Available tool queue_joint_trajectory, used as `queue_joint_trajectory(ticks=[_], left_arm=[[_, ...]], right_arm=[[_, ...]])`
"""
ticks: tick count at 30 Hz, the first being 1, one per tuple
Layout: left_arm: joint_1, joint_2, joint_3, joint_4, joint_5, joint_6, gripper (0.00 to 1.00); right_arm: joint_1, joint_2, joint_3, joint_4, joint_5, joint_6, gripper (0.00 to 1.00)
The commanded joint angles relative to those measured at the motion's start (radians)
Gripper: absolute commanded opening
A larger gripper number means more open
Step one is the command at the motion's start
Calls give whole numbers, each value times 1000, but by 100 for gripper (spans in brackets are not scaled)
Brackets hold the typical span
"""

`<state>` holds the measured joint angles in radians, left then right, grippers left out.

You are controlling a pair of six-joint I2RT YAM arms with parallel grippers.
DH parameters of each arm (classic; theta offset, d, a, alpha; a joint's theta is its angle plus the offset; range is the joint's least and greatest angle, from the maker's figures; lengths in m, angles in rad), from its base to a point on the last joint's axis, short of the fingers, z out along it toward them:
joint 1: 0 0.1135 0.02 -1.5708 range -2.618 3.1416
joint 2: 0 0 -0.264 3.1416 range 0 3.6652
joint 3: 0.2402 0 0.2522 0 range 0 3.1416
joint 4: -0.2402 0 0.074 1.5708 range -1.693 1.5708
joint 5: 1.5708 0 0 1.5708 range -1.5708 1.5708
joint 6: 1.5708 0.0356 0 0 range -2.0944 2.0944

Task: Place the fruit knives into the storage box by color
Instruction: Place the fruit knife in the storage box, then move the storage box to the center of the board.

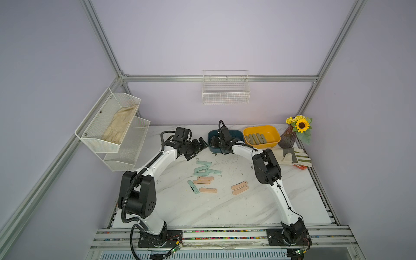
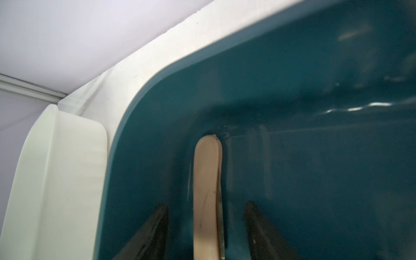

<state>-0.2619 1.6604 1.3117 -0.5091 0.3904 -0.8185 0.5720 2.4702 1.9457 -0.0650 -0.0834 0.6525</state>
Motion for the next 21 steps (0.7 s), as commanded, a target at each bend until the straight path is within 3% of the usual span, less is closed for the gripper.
queue_joint_trajectory(ticks=[1,8,21], left_arm=[[9,-27,61,32,19,5,100],[7,-44,46,32,13,-2,100],[3,-76,14,40,5,-16,100]], right_arm=[[-3,-74,-77,21,-16,39,58],[10,-183,-257,91,-35,71,58],[52,-299,-453,154,-47,76,58]])
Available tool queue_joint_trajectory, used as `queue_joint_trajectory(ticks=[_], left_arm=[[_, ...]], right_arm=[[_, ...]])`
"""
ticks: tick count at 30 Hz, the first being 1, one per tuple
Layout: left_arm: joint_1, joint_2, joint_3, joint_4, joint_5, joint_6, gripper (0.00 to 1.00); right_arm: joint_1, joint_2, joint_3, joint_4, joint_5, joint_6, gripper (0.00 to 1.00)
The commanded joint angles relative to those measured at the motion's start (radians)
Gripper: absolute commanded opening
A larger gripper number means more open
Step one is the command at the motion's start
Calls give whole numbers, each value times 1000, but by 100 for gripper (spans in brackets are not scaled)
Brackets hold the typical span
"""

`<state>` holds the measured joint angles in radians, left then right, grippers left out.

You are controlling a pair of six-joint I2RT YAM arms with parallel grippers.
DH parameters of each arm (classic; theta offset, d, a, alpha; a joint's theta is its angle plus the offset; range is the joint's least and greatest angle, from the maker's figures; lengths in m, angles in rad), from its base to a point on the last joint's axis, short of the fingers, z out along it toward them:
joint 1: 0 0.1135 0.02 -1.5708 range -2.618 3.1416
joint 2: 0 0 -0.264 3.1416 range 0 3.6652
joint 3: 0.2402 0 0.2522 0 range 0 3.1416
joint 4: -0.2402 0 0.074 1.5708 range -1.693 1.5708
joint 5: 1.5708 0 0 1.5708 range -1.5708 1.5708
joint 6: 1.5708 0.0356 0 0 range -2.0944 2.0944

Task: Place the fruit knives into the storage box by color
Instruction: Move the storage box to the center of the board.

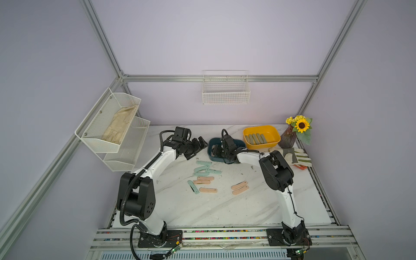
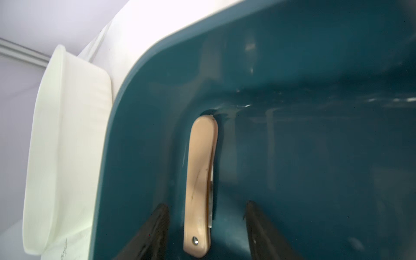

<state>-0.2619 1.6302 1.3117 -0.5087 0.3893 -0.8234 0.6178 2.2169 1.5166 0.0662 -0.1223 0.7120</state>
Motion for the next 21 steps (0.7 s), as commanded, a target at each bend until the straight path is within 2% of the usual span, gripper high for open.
queue_joint_trajectory(ticks=[1,9,14,21], left_arm=[[1,-46,14,40,6,-11,100],[-3,-50,14,41,5,-13,100],[-7,-54,8,42,10,-11,100],[-16,-83,-20,42,9,-11,100]], right_arm=[[7,-49,-25,20,-7,14,59],[5,-116,42,-52,21,-71,72],[5,-220,18,-97,27,-111,73],[14,-385,-134,-132,-45,-148,71]])
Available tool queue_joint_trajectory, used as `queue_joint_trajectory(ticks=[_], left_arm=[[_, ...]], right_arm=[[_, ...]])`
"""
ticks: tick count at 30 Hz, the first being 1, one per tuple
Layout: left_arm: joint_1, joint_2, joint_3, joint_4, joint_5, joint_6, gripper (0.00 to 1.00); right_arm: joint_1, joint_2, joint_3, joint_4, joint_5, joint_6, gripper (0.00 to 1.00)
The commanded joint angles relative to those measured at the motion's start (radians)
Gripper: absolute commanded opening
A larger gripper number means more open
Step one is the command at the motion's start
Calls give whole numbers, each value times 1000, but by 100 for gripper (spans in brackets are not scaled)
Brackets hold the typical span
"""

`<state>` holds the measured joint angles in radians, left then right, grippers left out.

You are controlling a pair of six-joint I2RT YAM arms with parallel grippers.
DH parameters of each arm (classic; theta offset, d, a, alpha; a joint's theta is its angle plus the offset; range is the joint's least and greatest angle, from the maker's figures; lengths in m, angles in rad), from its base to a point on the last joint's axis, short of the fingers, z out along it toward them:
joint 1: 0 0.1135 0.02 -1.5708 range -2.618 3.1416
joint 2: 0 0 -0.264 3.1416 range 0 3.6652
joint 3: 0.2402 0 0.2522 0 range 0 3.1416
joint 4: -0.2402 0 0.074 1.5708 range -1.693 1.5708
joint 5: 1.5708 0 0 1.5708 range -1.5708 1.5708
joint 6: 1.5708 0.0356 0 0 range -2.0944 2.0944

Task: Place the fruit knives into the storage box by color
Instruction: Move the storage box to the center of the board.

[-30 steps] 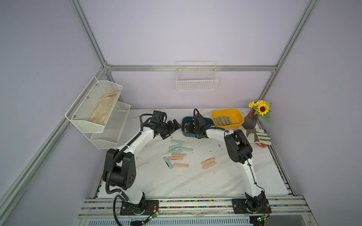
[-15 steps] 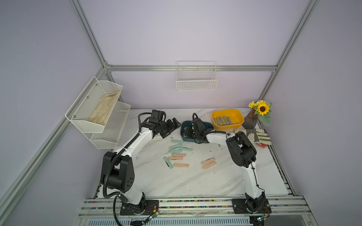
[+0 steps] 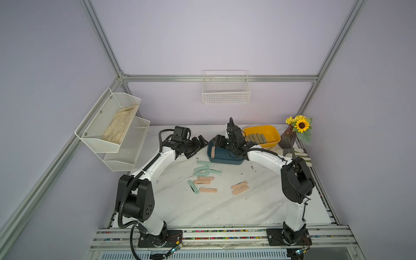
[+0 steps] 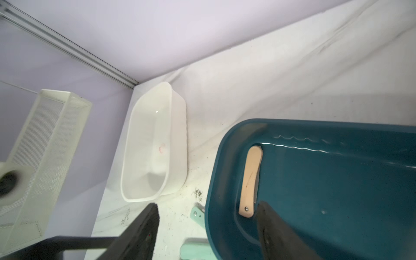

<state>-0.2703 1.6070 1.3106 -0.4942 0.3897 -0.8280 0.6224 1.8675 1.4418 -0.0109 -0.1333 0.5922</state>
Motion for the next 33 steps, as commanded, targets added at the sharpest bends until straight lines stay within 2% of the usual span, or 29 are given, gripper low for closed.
queue_joint_trajectory(ticks=[1,10,15,21,33], left_arm=[[-9,-64,-21,27,10,-6,100],[-32,-121,-66,19,14,-13,100],[-50,-156,-103,9,7,-14,100],[-75,-179,-144,5,0,-23,100],[-89,-184,-177,3,-12,-33,100]], right_arm=[[17,-58,-79,-60,-44,-34,71],[83,-215,-315,-58,-56,-10,71],[83,-237,-397,-43,-45,-11,71],[67,-206,-406,-61,-12,-30,71],[-40,-145,-373,-64,-12,-84,71]])
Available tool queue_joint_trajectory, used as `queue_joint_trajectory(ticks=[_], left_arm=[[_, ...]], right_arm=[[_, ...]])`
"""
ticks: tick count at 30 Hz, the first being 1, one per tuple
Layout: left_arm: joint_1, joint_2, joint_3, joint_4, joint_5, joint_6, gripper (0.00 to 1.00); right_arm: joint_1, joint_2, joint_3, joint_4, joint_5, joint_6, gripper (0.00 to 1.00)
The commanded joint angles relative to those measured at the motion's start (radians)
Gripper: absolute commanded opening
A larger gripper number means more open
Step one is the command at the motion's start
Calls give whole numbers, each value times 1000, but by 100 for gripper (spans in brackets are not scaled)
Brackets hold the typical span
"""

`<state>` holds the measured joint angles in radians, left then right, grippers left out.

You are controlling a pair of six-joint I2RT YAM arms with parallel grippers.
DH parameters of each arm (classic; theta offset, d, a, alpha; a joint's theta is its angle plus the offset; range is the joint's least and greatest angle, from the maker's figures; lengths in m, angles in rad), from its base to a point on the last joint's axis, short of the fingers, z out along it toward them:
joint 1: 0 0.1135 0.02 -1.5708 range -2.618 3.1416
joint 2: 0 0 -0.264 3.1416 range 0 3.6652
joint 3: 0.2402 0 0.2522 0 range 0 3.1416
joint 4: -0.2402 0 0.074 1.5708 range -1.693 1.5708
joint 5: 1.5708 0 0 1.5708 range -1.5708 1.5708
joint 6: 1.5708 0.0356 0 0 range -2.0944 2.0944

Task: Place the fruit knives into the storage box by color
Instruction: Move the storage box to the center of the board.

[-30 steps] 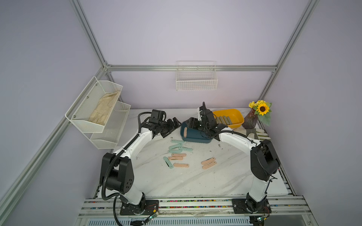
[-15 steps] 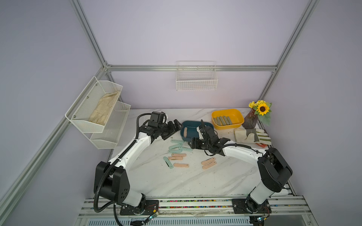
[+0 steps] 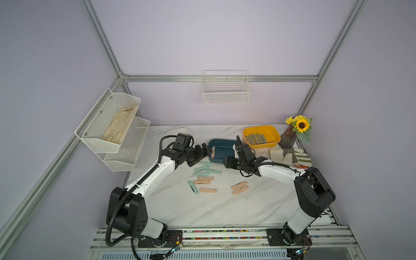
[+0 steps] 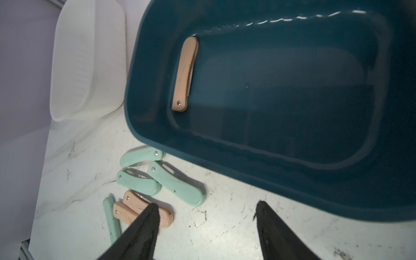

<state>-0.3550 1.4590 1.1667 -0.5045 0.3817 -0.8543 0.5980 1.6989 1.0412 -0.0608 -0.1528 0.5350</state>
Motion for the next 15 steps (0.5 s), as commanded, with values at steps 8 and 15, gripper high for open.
queue_joint_trajectory(ticks=[8,15], left_arm=[[-4,-36,-32,13,-3,-6,100],[-4,-37,-46,13,-6,1,100]], right_arm=[[-63,63,74,-23,18,-46,70],[-67,41,87,-74,5,-84,70]])
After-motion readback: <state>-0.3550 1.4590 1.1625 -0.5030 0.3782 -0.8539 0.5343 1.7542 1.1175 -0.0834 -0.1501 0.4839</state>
